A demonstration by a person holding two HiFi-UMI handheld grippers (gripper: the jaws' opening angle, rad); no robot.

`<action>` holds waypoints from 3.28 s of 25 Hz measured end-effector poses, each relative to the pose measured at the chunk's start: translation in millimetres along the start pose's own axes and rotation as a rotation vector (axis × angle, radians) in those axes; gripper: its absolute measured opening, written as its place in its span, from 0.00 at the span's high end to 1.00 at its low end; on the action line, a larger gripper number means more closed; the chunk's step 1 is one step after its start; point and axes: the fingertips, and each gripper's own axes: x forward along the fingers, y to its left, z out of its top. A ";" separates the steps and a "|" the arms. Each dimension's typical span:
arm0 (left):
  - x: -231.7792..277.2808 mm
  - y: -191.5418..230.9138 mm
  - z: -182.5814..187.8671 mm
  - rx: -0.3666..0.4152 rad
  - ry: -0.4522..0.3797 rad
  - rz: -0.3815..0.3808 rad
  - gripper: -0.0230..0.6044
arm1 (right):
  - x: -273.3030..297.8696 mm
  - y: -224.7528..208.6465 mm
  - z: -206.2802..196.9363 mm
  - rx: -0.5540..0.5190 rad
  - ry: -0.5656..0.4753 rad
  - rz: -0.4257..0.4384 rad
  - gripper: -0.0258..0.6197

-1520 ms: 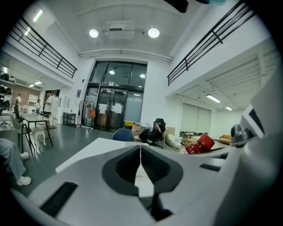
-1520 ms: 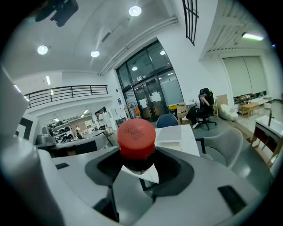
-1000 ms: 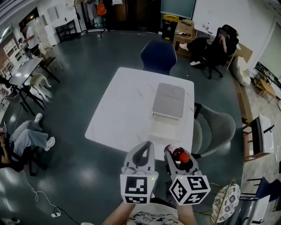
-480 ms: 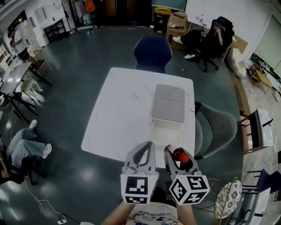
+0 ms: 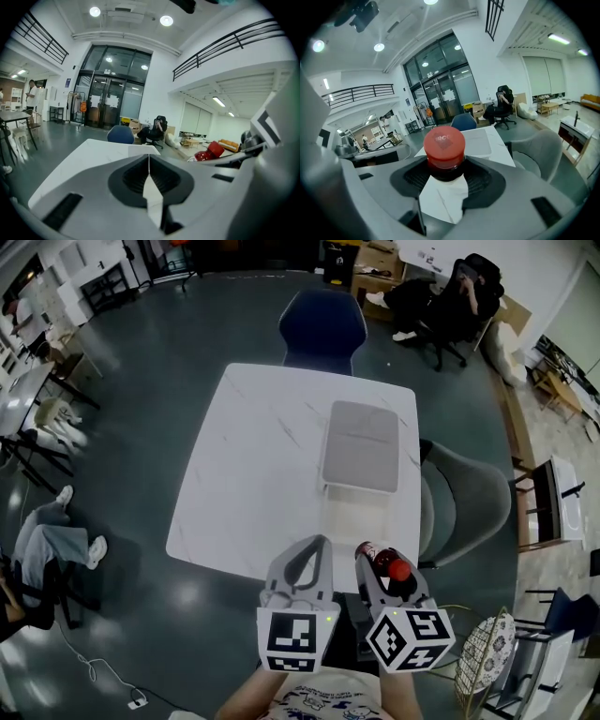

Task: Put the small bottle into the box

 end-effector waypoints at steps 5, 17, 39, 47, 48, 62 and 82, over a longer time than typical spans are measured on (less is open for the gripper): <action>12.5 4.8 -6.1 -0.007 0.028 0.024 0.93 | 14.9 -7.5 1.4 0.002 0.022 0.012 0.61; 57.8 12.4 -5.8 -0.025 0.077 0.074 0.93 | 58.7 -38.8 15.6 -0.009 0.085 0.038 0.61; 121.8 25.7 -68.4 -0.094 0.263 0.130 0.93 | 136.6 -76.5 -22.1 -0.040 0.282 0.085 0.61; 131.9 32.8 -85.4 -0.116 0.302 0.147 0.93 | 153.0 -79.9 -38.3 -0.093 0.338 0.093 0.61; 133.1 33.1 -87.5 -0.116 0.306 0.146 0.93 | 155.2 -80.1 -40.9 -0.100 0.346 0.093 0.61; 143.9 39.7 -113.9 -0.142 0.362 0.129 0.93 | 179.8 -80.6 -68.6 -0.140 0.441 0.075 0.61; 140.2 43.5 -126.2 -0.172 0.376 0.138 0.93 | 192.5 -85.4 -92.0 -0.223 0.541 0.017 0.61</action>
